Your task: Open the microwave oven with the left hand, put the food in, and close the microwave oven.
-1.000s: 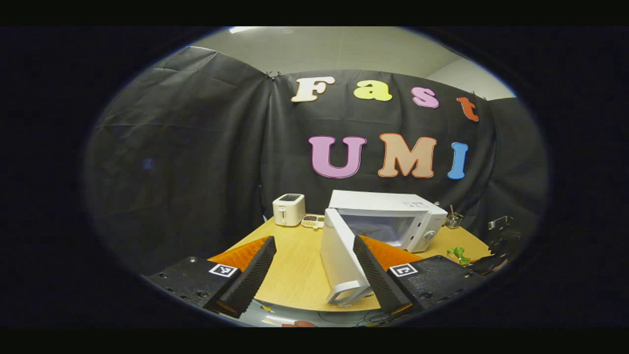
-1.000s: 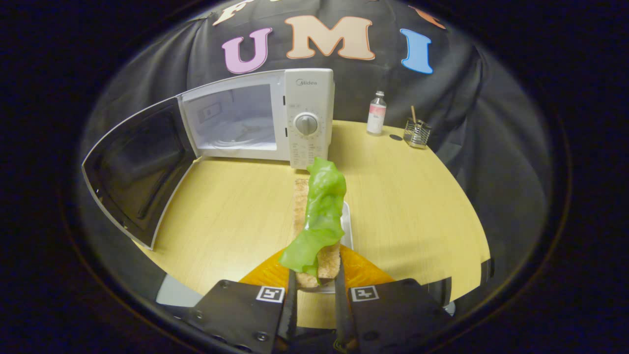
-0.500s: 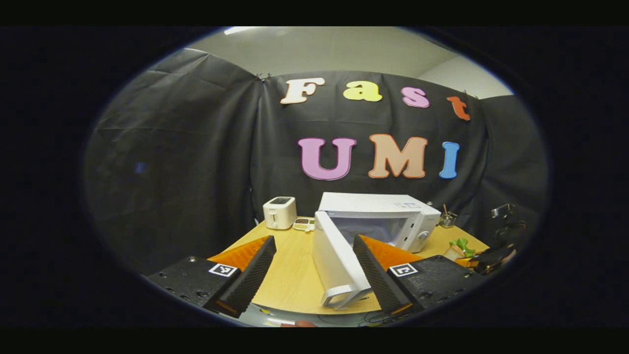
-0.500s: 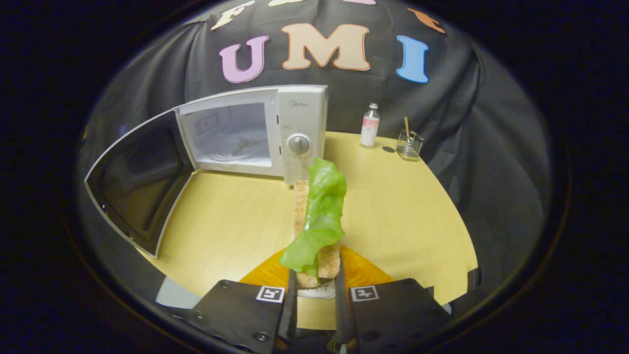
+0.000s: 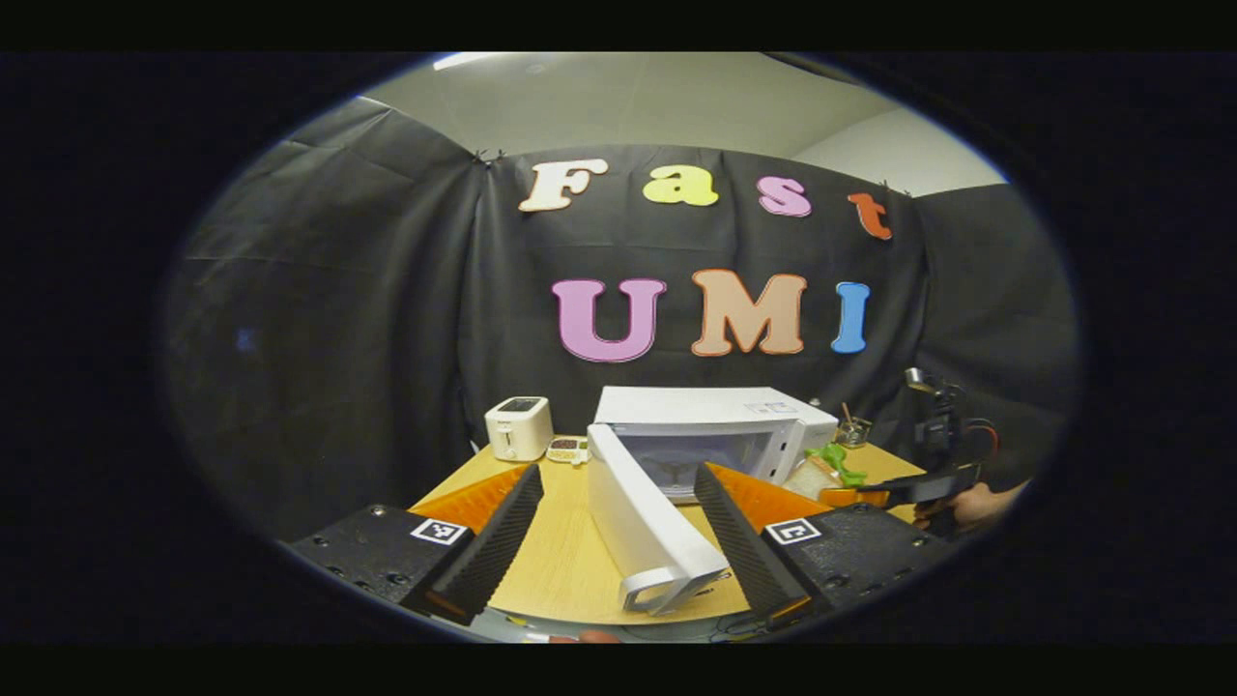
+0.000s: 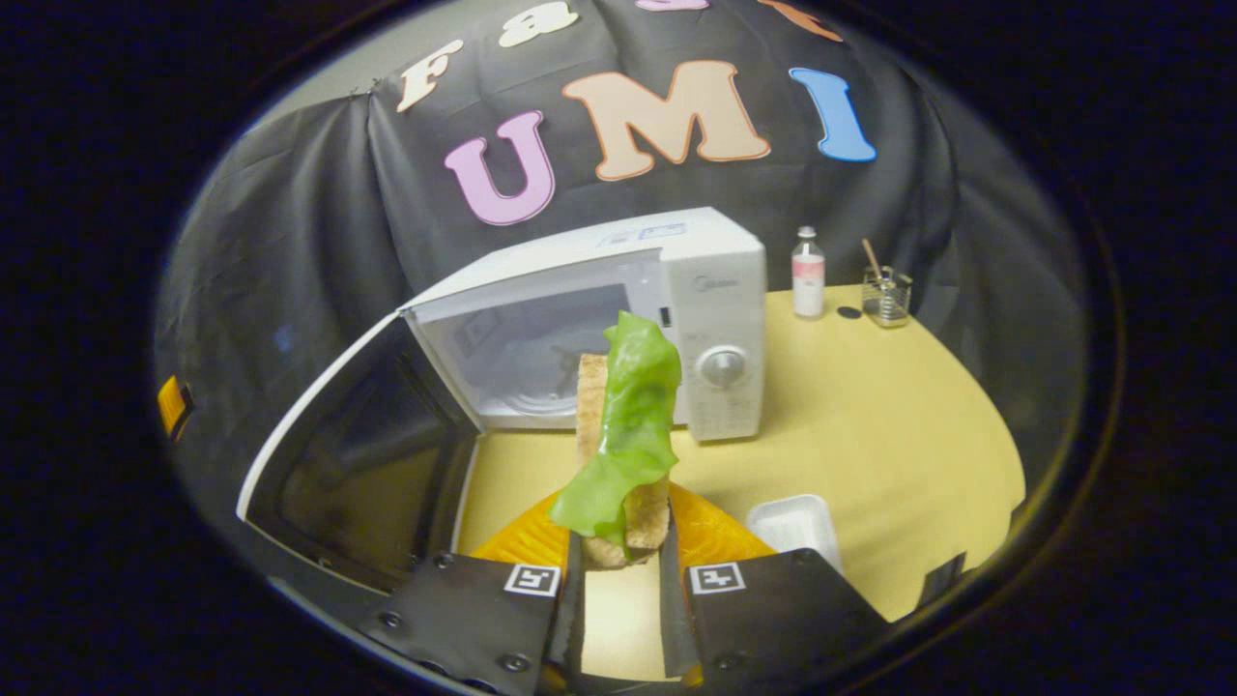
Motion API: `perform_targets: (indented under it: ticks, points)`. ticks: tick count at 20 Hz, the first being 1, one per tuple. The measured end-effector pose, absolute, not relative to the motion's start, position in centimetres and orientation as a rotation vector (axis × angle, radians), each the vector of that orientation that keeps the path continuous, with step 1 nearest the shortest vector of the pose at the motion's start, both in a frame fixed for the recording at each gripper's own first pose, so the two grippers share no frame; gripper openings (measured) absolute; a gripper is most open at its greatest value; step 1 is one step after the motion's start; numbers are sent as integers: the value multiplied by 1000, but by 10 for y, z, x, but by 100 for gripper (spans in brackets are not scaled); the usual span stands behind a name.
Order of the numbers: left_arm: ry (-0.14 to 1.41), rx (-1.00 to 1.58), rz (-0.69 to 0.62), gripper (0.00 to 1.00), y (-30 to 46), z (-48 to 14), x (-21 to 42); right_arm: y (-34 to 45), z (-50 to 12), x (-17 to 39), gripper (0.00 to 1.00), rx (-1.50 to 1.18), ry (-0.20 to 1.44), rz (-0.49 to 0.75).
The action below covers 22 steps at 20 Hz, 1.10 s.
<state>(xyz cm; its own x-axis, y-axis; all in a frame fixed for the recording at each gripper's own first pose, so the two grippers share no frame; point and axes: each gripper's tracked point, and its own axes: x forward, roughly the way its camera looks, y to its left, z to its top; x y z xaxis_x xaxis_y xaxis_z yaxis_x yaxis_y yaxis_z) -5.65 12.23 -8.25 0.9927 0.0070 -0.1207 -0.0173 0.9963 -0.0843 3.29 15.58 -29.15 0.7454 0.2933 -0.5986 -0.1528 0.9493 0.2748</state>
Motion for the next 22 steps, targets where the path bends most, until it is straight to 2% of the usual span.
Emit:
perform_targets:
  ticks: [1,2,3,4,5,6,7,8,9,10,11,13,14,15,16,17,18,19,22]
  points:
    - [115,-76,7,96,124,-82,-54,170,-292,39,34,223,693,253]
    - [108,-70,5,96,127,-81,-52,184,-292,47,34,232,692,257]
    - [103,-71,3,96,128,-80,-49,197,-294,54,34,247,695,259]
    - [104,-67,1,94,128,-82,-46,210,-296,61,29,263,699,259]
    - [101,-63,-4,94,128,-81,-44,224,-299,69,29,285,703,256]
    - [103,-60,-8,96,128,-82,-43,237,-302,77,34,315,712,251]
    - [105,-57,-17,96,128,-82,-40,249,-306,84,29,345,718,241]
    - [104,-56,-30,96,127,-82,-39,260,-311,93,34,374,723,222]
    - [104,-57,-42,96,126,-82,-39,269,-315,101,29,405,730,201]
    - [103,-60,-50,96,128,-81,-38,280,-319,109,34,440,734,189]
    - [99,-63,-58,94,130,-79,-40,291,-324,116,29,477,742,177]
    - [104,-57,-63,98,137,-82,-42,305,-328,134,29,547,746,128]
    - [108,-51,-61,94,141,-83,-42,308,-333,144,34,579,751,92]
    - [114,-45,-59,99,146,-84,-42,311,-336,151,34,611,751,52]
    - [120,-39,-57,94,150,-88,-45,314,-338,160,29,645,745,11]
    - [121,-36,-48,94,156,-89,-47,317,-339,168,29,676,733,-22]
    - [127,-39,-44,96,160,-91,-48,320,-339,179,34,702,721,-44]
    - [135,-50,-40,98,165,-93,-50,324,-340,185,34,723,711,-61]
    - [157,-65,-27,94,175,-101,-52,327,-349,209,34,752,690,-129]
